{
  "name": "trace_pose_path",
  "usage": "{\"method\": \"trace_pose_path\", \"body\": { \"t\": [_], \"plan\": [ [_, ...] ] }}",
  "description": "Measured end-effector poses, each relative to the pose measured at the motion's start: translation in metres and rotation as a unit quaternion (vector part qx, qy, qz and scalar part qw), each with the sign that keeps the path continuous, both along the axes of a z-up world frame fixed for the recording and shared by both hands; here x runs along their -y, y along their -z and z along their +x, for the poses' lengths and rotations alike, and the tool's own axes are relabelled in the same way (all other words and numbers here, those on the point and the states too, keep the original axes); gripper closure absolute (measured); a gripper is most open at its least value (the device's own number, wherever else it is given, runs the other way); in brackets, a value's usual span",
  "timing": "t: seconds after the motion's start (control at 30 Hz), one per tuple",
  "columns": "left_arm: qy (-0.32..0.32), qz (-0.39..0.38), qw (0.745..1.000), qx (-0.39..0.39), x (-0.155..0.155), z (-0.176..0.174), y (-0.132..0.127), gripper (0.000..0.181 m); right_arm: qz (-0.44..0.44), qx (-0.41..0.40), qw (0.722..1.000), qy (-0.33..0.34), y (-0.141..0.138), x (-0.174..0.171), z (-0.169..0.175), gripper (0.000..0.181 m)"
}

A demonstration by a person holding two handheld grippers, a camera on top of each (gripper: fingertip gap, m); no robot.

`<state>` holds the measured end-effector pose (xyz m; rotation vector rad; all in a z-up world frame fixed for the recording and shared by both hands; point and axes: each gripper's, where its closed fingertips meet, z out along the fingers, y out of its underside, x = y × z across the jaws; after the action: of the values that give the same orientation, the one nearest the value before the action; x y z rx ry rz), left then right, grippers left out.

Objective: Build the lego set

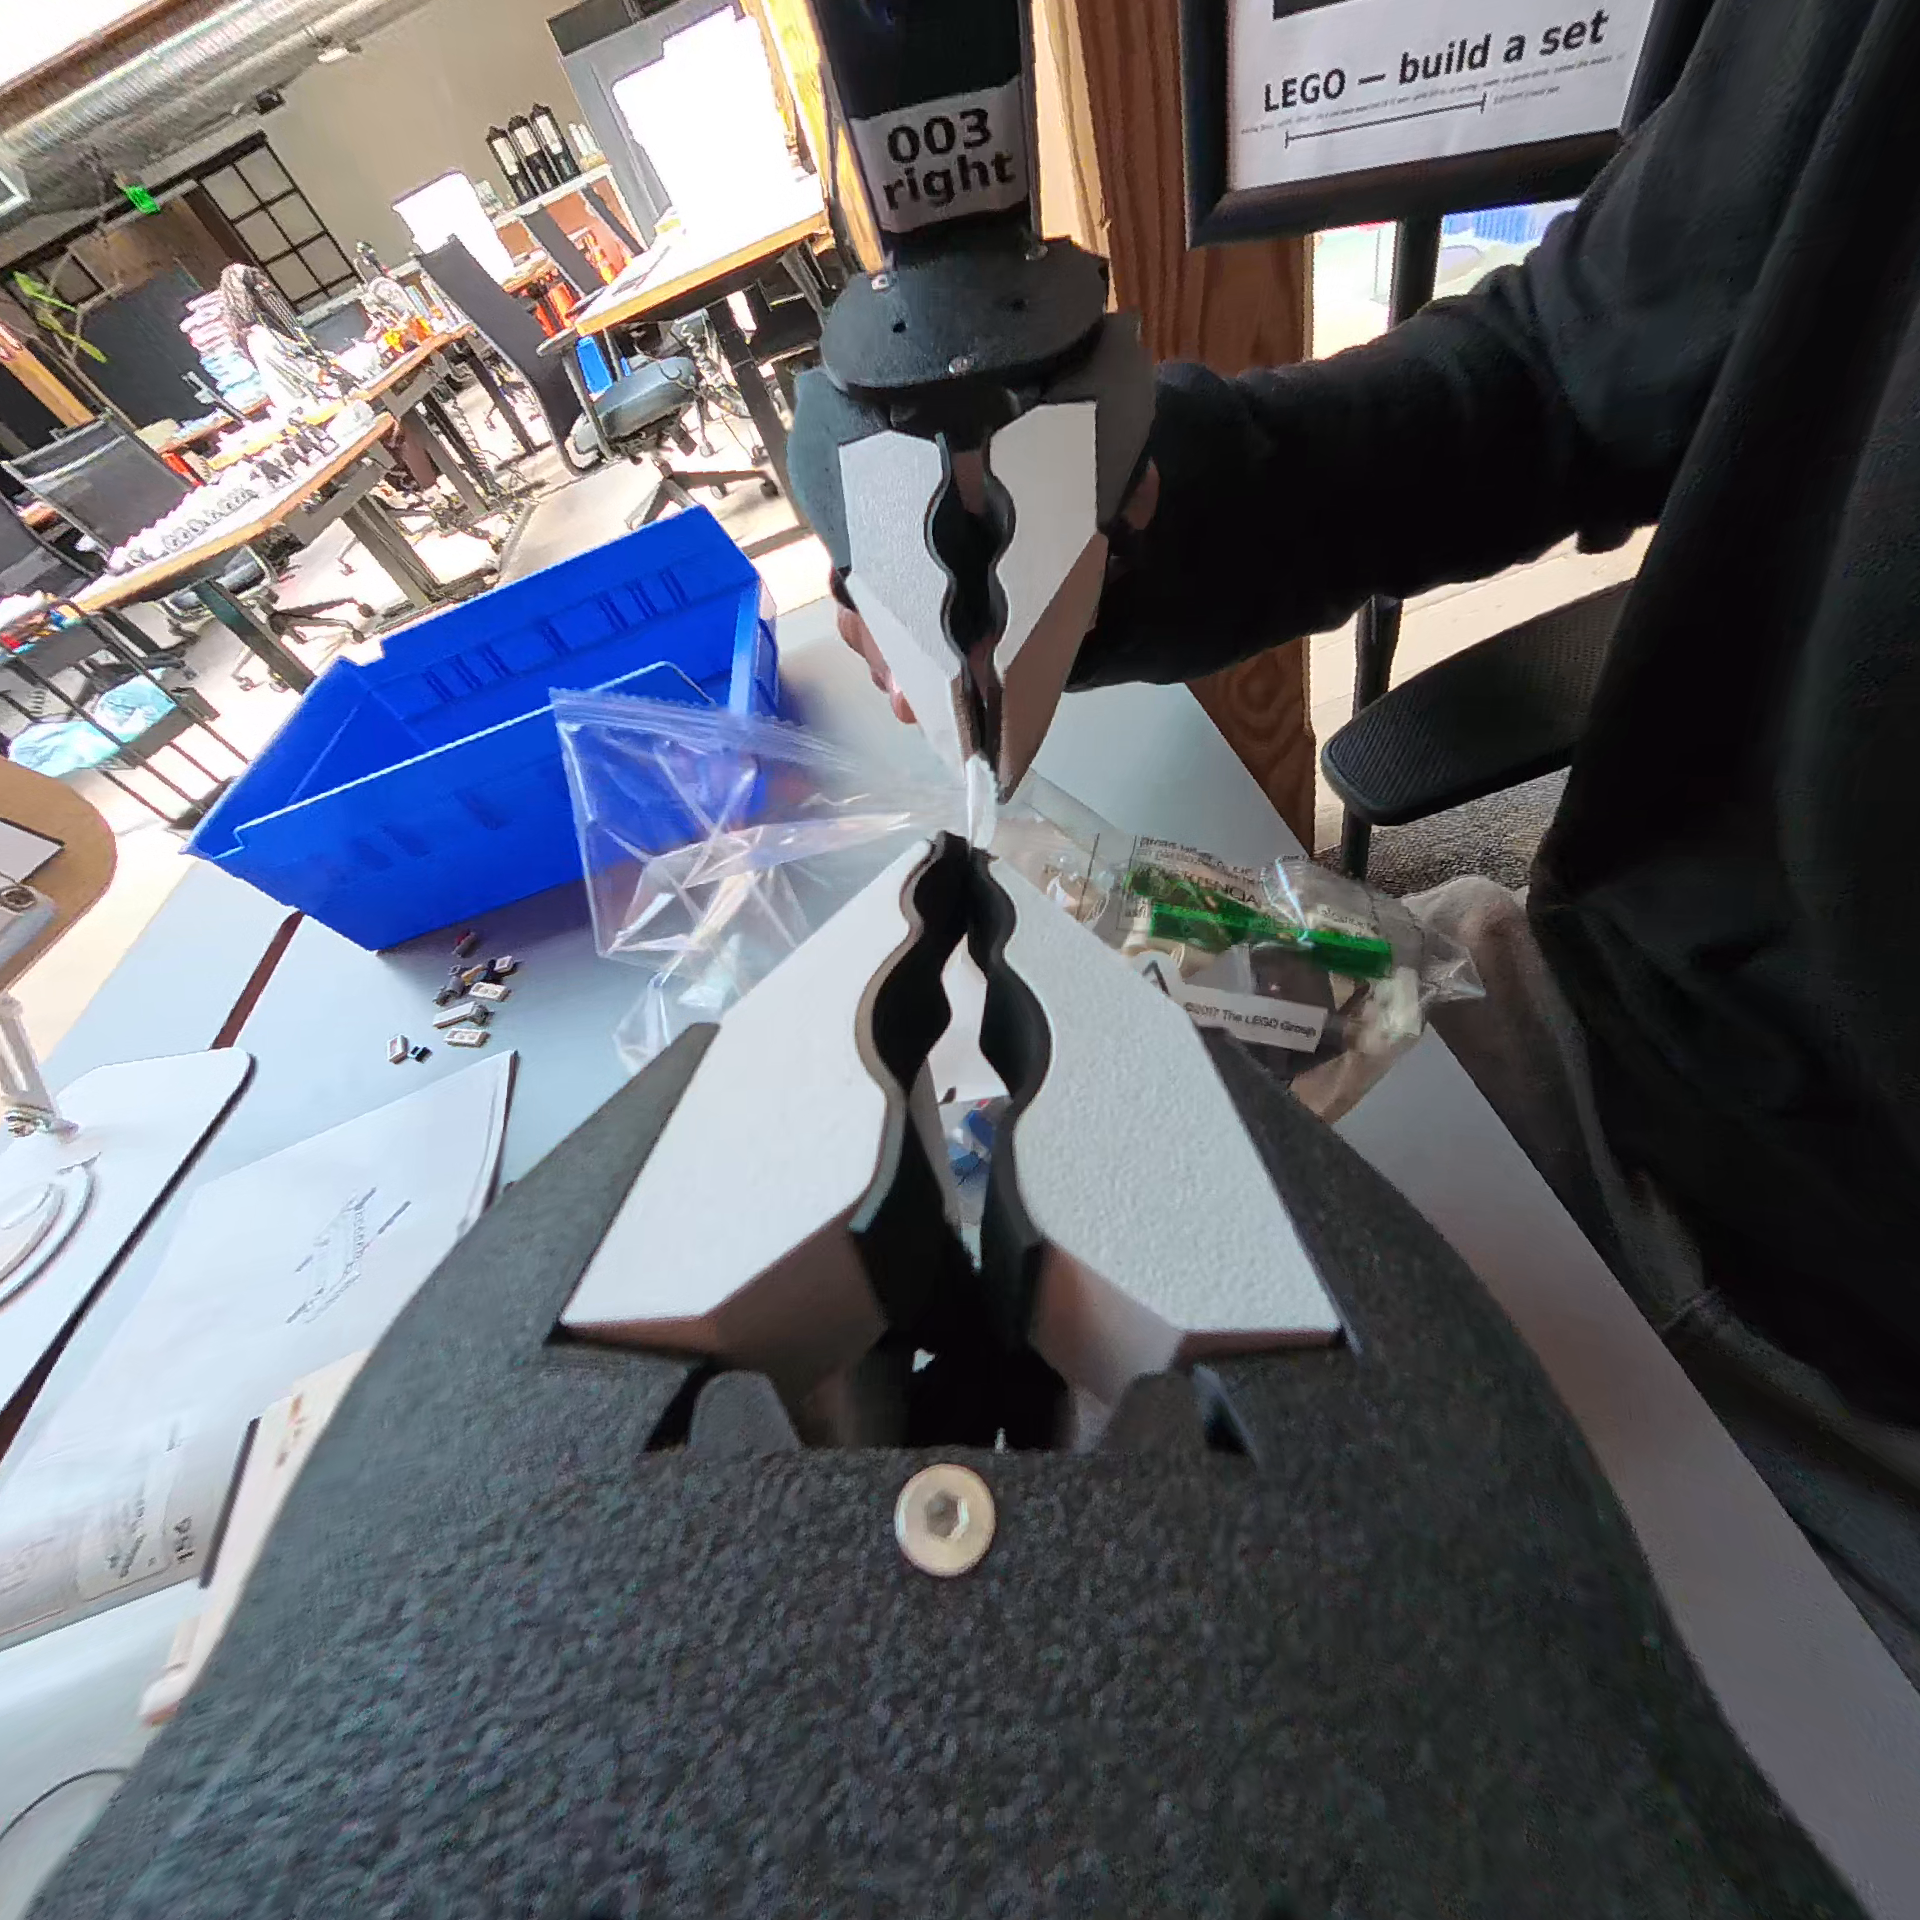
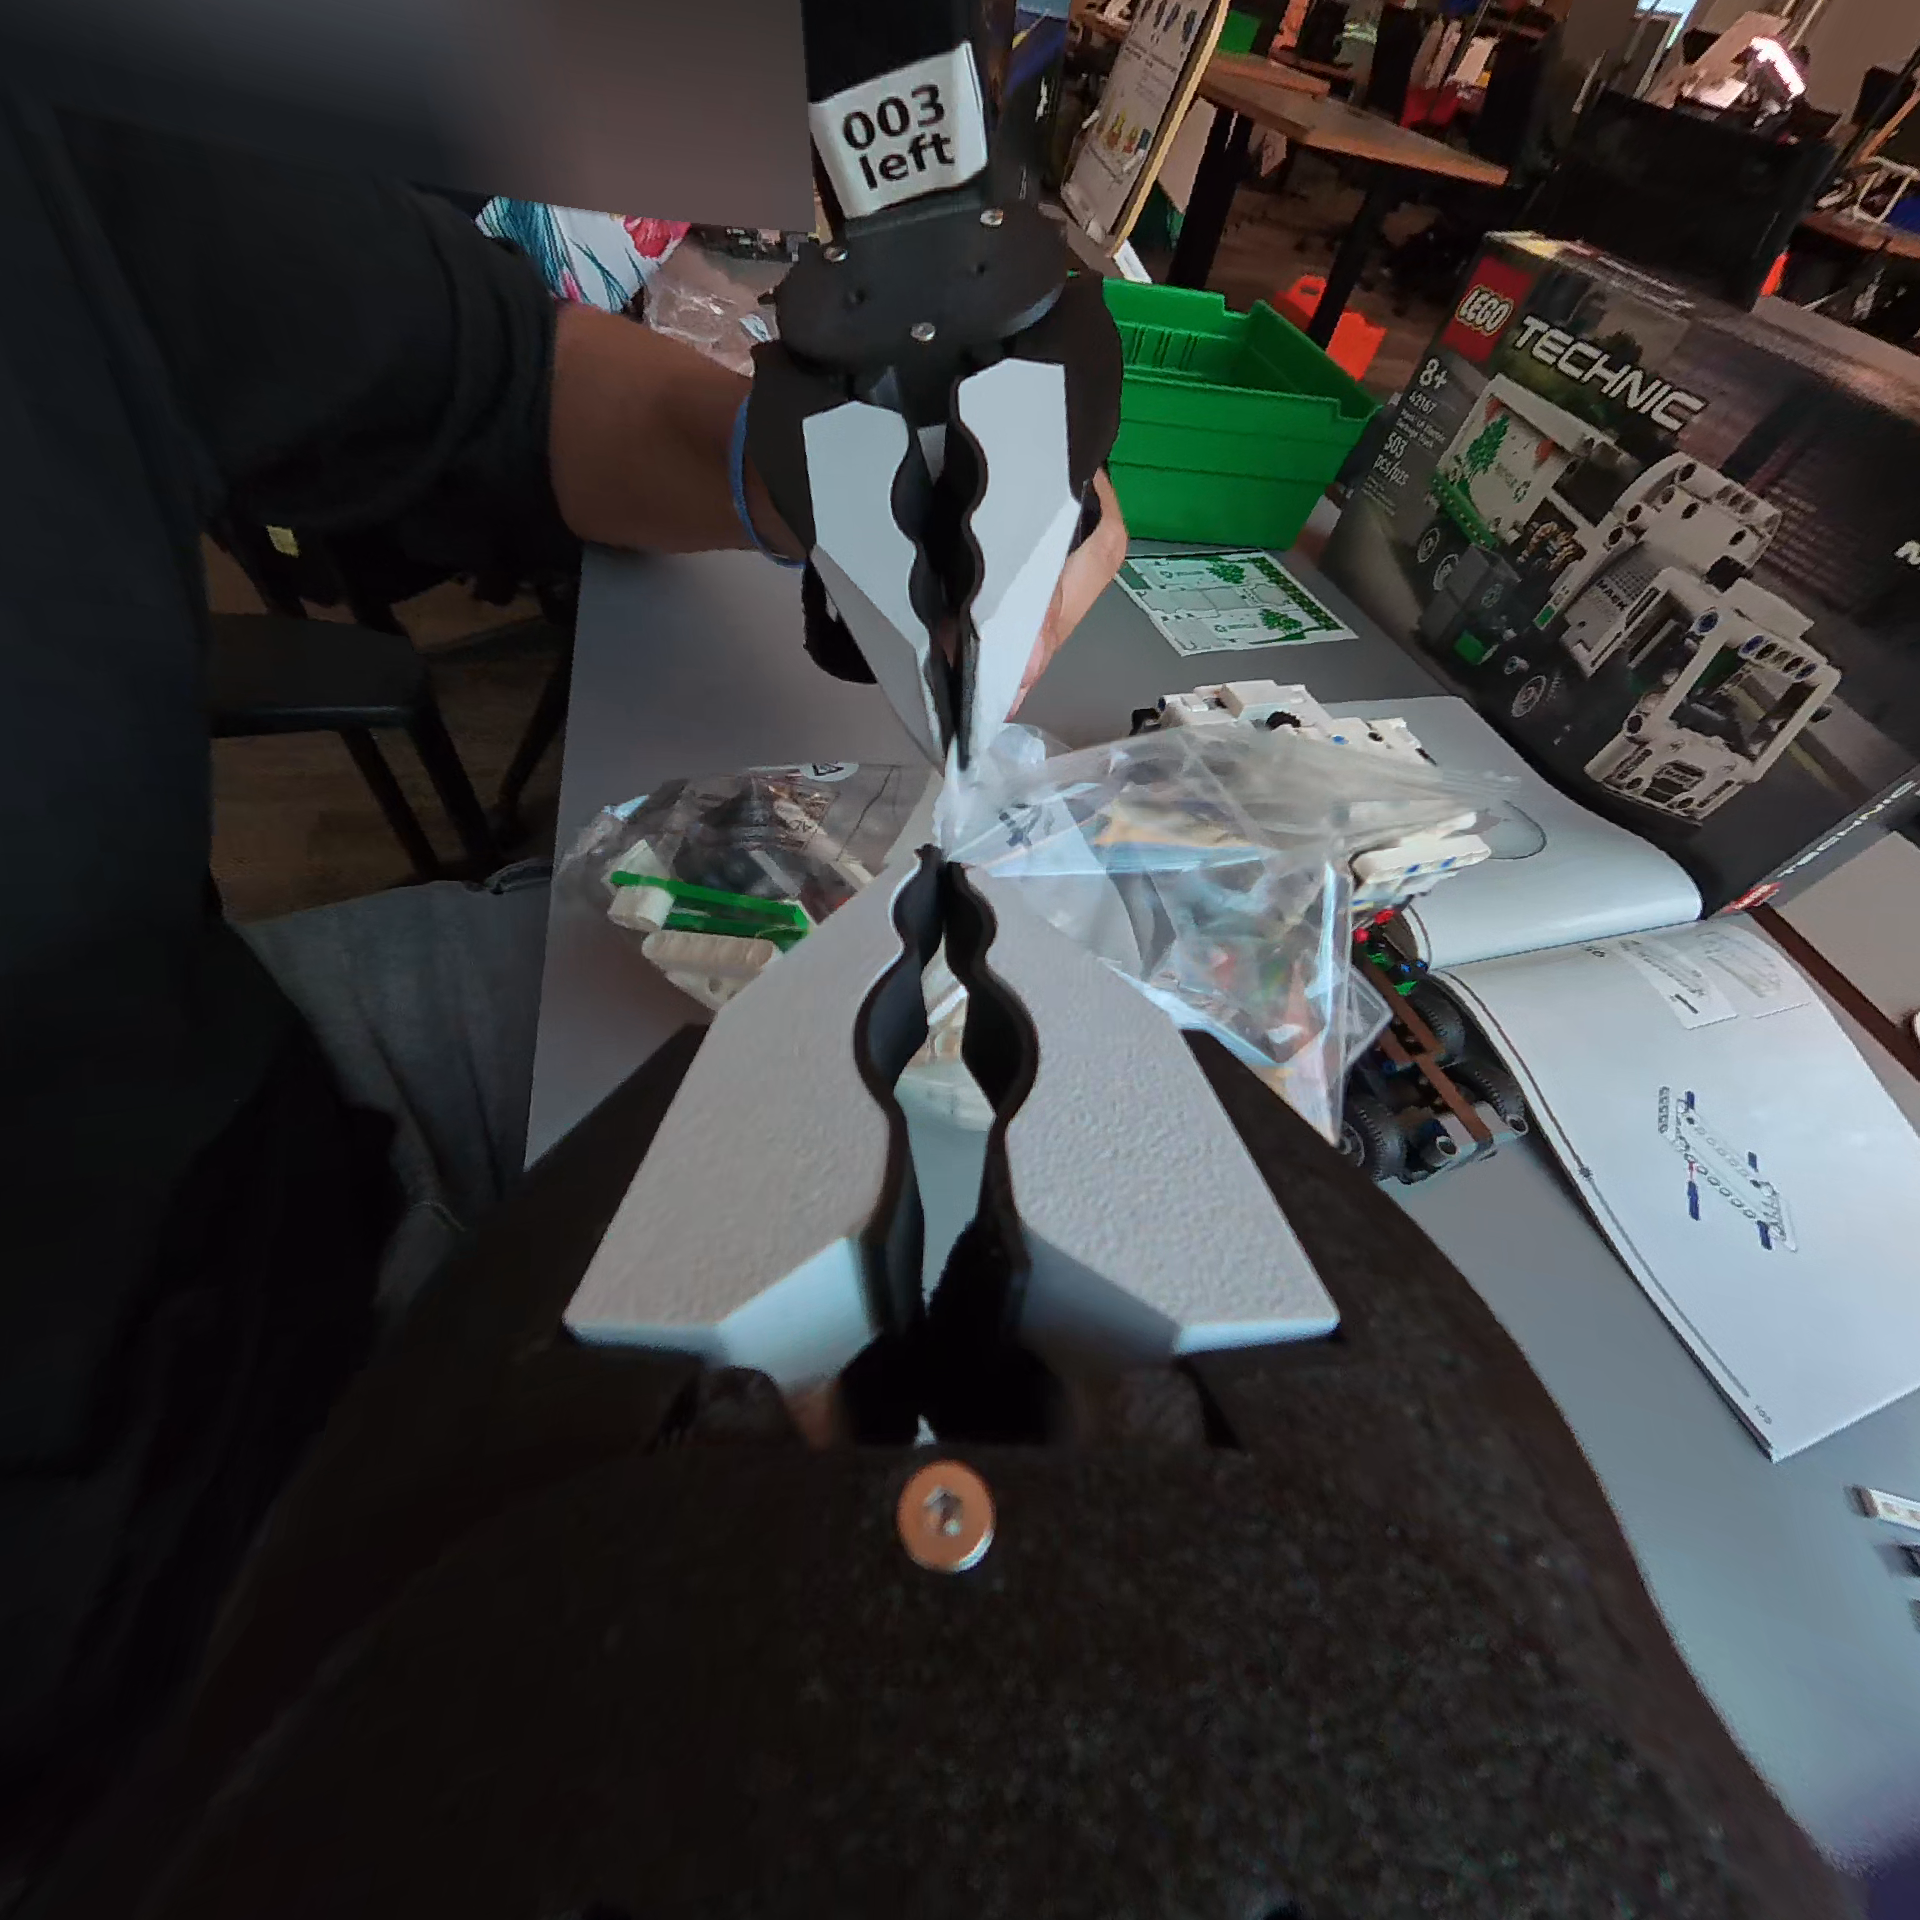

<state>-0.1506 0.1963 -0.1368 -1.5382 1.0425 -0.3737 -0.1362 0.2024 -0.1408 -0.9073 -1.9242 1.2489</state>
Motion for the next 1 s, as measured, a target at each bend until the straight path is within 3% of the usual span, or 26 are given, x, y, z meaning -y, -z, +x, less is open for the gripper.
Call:
{"method": "trace_pose_path", "body": {
  "t": [0.23,0.3,0.37,0.47,0.6,0.7,0.77,0.87,1.0],
  "plan": [
    [0.012,-0.014,1.000,0.017,0.001,0.000,0.002,0.181,-0.013,-0.003,1.000,-0.009,0.004,-0.002,0.007,0.181],
    [-0.023,-0.009,0.998,0.056,-0.006,-0.026,-0.012,0.181,-0.023,-0.001,1.000,0.007,0.005,-0.020,0.017,0.181],
    [-0.048,0.009,0.994,0.096,-0.011,-0.056,-0.032,0.181,-0.103,-0.024,0.994,0.026,-0.006,-0.043,0.030,0.181],
    [-0.001,0.012,1.000,0.018,-0.009,-0.004,-0.010,0.181,-0.099,-0.033,0.994,0.022,-0.005,-0.033,0.018,0.181],
    [-0.014,-0.018,0.999,0.035,-0.017,-0.002,-0.021,0.181,-0.069,-0.025,0.997,0.009,-0.008,-0.026,0.009,0.181],
    [-0.013,-0.005,1.000,0.000,-0.018,0.001,-0.022,0.149,-0.047,-0.008,0.999,-0.011,-0.008,-0.021,0.008,0.181],
    [-0.019,-0.008,0.999,-0.045,-0.025,0.002,-0.012,0.138,-0.035,-0.003,0.999,-0.014,-0.011,-0.020,0.005,0.181],
    [-0.008,-0.039,0.997,-0.063,-0.030,0.004,-0.001,0.138,-0.034,0.005,0.999,-0.023,-0.012,-0.018,0.001,0.181],
    [0.000,-0.057,0.995,-0.076,-0.028,0.003,0.008,0.151,-0.047,0.012,0.998,-0.030,-0.009,-0.017,-0.002,0.181]
  ]
}}
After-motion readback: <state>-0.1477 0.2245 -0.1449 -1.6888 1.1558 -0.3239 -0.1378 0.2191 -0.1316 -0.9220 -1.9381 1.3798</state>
